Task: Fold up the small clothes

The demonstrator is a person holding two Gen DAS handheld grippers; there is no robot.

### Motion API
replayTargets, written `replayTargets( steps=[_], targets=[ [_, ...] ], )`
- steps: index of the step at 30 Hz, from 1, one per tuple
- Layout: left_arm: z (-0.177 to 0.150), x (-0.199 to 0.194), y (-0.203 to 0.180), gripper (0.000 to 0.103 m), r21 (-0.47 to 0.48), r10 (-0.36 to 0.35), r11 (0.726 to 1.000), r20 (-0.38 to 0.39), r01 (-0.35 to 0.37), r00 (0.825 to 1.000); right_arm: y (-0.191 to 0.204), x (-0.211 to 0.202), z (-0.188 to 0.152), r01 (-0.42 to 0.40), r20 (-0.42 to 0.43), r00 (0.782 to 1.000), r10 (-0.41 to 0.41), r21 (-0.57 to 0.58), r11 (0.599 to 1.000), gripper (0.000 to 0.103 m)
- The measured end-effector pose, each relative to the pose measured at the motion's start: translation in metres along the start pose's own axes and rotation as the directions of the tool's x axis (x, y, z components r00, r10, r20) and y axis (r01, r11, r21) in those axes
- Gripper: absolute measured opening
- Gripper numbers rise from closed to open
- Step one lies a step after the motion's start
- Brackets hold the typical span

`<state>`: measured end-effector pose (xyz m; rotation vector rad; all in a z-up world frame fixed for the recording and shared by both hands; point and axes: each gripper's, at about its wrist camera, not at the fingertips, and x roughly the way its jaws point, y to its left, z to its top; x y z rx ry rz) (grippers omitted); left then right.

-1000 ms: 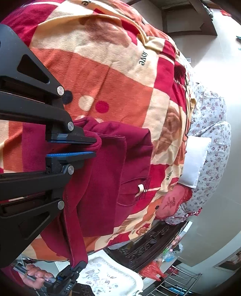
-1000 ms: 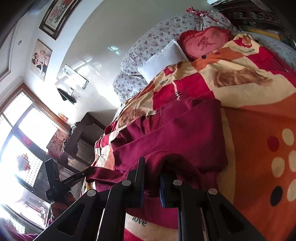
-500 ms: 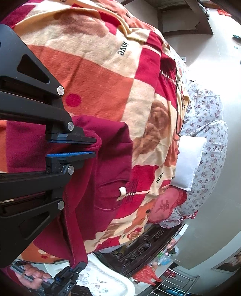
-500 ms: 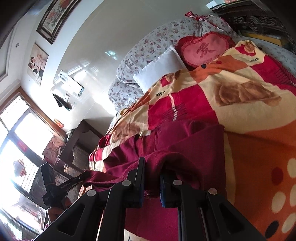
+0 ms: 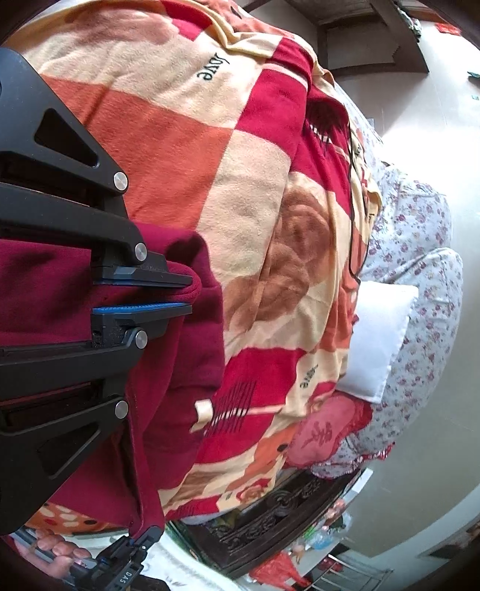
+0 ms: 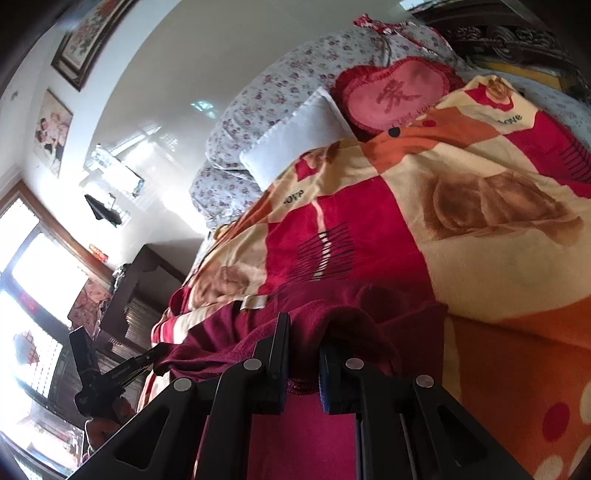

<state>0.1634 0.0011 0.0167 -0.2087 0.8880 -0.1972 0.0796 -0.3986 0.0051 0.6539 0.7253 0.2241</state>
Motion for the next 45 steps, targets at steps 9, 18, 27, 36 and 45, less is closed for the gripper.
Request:
replayTargets(
  steps=[9, 18, 27, 36, 45],
  targets=[
    [0.009, 0.029, 0.008, 0.007, -0.050, -0.001, 0.999, -0.016, 0.000, 1.000, -0.024, 0.036, 0.021, 0.017, -0.061, 0.998, -0.010, 0.119, 0.993, 0.014],
    [0.022, -0.008, 0.021, 0.065, -0.084, -0.018, 0.996, 0.072, 0.024, 0.997, -0.008, -0.015, 0.031, 0.030, 0.072, 0.997, -0.035, 0.069, 0.997, 0.053],
    [0.013, 0.008, -0.001, 0.065, -0.020, -0.006, 1.000, 0.015, 0.006, 1.000, 0.035, 0.016, 0.011, 0.048, -0.012, 0.999, -0.051, -0.148, 0.988, 0.046],
    [0.020, 0.075, 0.001, 0.065, -0.038, 0.116, 0.992, -0.039, -0.118, 0.992, 0.006, 0.086, 0.020, 0.229, -0.017, 0.971, -0.237, -0.194, 0.954, 0.046],
    [0.020, 0.081, 0.003, 0.069, 0.002, 0.130, 0.992, 0.006, -0.130, 0.992, -0.016, 0.102, 0.028, 0.260, -0.025, 0.963, -0.267, -0.171, 0.951, 0.045]
  ],
)
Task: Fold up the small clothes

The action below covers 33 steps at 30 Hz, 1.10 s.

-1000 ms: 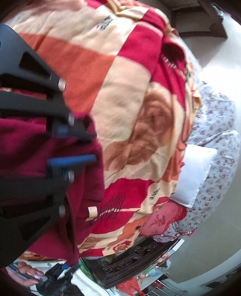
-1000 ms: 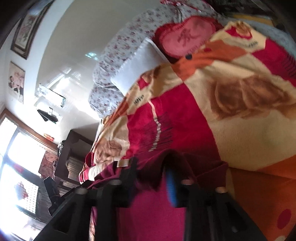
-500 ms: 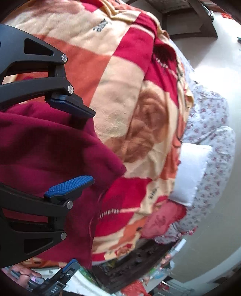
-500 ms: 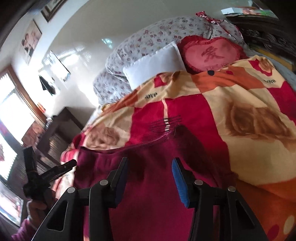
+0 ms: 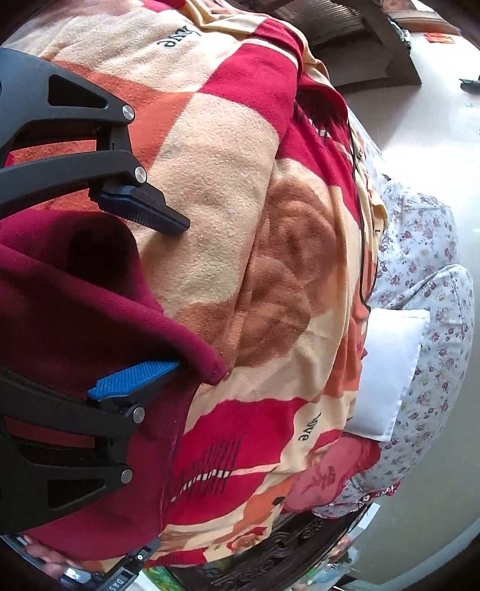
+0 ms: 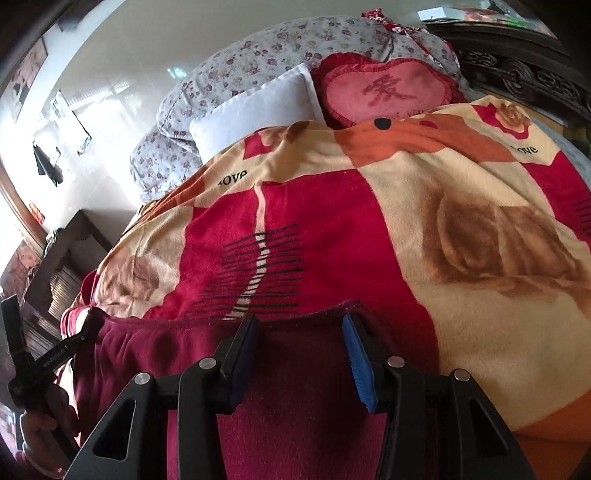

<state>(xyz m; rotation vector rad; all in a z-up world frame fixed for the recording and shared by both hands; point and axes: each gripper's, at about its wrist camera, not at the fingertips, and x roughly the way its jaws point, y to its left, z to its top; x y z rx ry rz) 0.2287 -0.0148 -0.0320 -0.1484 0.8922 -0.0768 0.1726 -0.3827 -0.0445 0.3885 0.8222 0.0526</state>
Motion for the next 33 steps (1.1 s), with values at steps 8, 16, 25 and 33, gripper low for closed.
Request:
replayTargets(
  steps=[8, 16, 25, 33],
  targets=[
    [-0.022, -0.053, 0.021, 0.069, 0.035, 0.004, 0.999, -0.001, -0.004, 1.000, 0.005, -0.070, -0.023, -0.021, 0.013, 1.000, 0.021, -0.015, 1.000, 0.046],
    [-0.084, -0.095, 0.040, 0.069, 0.051, -0.011, 0.999, -0.044, 0.014, 0.999, 0.005, -0.108, -0.089, -0.030, -0.035, 0.999, 0.029, -0.034, 0.999, 0.046],
    [-0.139, -0.087, 0.045, 0.069, 0.060, 0.031, 0.998, -0.126, -0.024, 0.991, 0.014, -0.091, -0.125, 0.046, -0.090, 0.994, -0.057, -0.116, 0.992, 0.046],
    [-0.148, -0.097, 0.044, 0.069, 0.048, 0.035, 0.998, -0.122, -0.030, 0.992, 0.032, -0.118, -0.128, 0.045, -0.106, 0.993, -0.059, -0.134, 0.990, 0.046]
  ],
)
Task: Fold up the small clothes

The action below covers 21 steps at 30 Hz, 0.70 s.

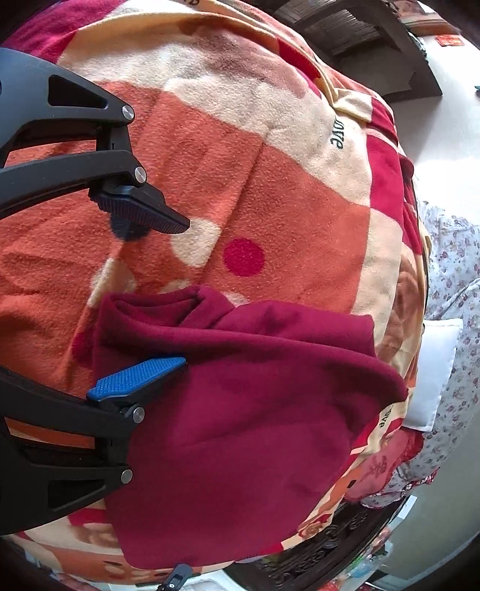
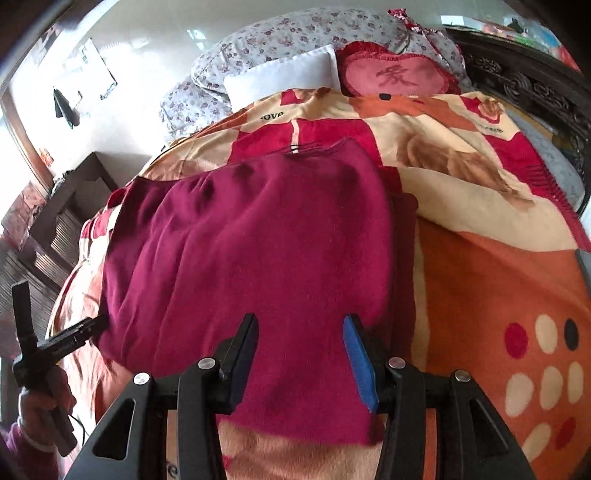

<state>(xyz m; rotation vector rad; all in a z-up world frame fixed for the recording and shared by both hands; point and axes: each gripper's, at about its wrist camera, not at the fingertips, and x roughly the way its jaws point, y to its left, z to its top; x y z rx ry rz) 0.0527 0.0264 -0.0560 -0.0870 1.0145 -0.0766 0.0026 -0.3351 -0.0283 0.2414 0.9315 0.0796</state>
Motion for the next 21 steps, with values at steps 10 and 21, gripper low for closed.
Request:
replayTargets(
  steps=[10, 21],
  targets=[
    [-0.004, -0.002, 0.006, 0.069, -0.017, -0.016, 1.000, -0.009, 0.016, 1.000, -0.005, 0.017, -0.030, 0.024, -0.087, 0.996, -0.020, 0.043, 0.999, 0.046],
    [-0.010, 0.001, 0.012, 0.069, -0.056, -0.060, 0.997, -0.009, 0.060, 0.998, 0.071, 0.018, 0.016, -0.094, -0.067, 0.994, 0.090, -0.054, 0.994, 0.046]
  ],
)
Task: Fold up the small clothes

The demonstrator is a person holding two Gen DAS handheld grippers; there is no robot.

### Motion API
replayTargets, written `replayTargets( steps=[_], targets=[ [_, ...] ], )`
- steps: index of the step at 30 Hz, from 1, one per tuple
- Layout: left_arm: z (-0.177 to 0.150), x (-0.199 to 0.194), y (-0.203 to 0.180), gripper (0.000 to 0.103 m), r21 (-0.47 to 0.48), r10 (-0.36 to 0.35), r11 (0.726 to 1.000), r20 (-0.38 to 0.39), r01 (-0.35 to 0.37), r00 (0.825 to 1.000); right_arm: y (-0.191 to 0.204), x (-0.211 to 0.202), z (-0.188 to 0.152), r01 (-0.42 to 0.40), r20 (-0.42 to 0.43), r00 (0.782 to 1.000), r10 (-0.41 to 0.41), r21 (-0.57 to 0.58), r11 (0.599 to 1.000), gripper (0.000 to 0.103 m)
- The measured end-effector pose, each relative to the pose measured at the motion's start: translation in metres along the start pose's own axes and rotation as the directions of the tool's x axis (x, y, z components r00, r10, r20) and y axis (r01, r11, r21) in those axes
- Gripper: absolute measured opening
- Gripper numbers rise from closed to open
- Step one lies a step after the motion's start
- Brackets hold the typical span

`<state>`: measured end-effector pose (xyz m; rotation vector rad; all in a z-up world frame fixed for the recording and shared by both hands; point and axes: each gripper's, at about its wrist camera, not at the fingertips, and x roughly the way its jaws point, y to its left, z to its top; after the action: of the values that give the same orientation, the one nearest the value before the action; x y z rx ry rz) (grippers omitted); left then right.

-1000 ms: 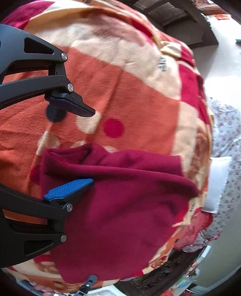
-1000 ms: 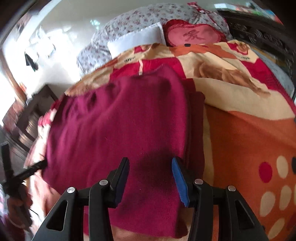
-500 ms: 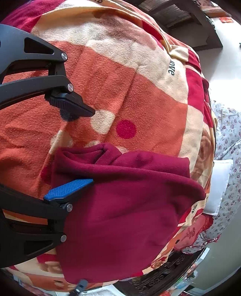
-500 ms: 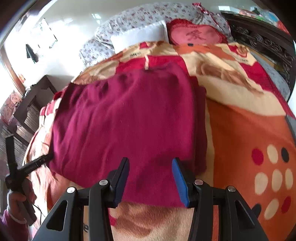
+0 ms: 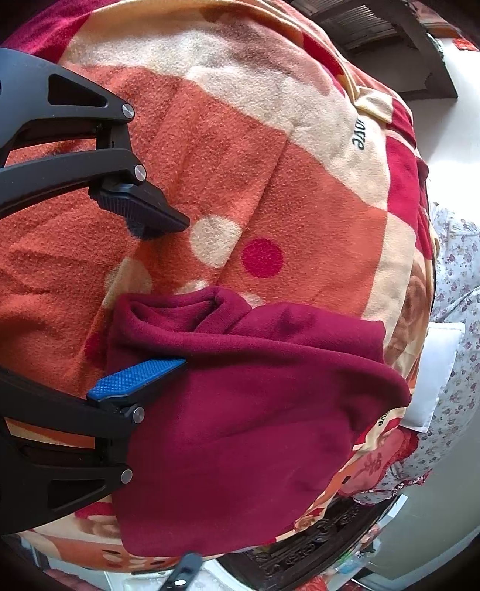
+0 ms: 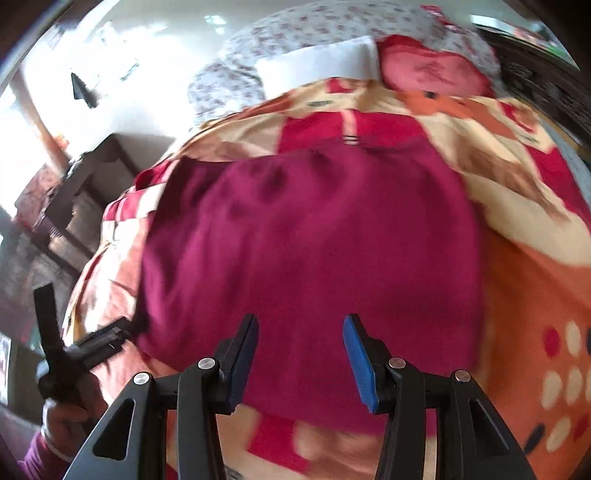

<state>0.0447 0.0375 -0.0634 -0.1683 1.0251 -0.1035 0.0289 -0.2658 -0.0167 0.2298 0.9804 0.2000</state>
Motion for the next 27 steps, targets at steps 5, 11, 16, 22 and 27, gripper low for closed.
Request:
replayTargets(
  steps=[5, 11, 16, 22, 27],
  targets=[
    [-0.002, 0.002, 0.006, 0.070, -0.023, -0.035, 0.999, 0.002, 0.035, 0.999, 0.047, 0.039, 0.026, -0.080, -0.032, 0.996, 0.079, -0.062, 0.995, 0.046],
    [-0.006, 0.002, 0.009, 0.072, -0.028, -0.059, 0.998, 0.019, 0.060, 0.998, 0.105, 0.070, 0.058, -0.181, -0.040, 0.983, 0.178, -0.091, 0.979, 0.046],
    [-0.009, 0.001, 0.012, 0.072, -0.037, -0.075, 0.996, 0.028, 0.076, 0.997, 0.143, 0.097, 0.086, -0.227, -0.063, 0.973, 0.221, -0.098, 0.969, 0.046],
    [-0.014, -0.002, 0.016, 0.072, -0.034, -0.101, 0.994, 0.034, 0.102, 0.994, 0.176, 0.137, 0.098, -0.150, -0.128, 0.983, 0.129, -0.173, 0.973, 0.043],
    [-0.016, -0.005, 0.022, 0.072, -0.036, -0.127, 0.991, 0.036, 0.129, 0.991, 0.173, 0.148, 0.101, -0.147, -0.133, 0.983, 0.125, -0.171, 0.974, 0.008]
  ],
)
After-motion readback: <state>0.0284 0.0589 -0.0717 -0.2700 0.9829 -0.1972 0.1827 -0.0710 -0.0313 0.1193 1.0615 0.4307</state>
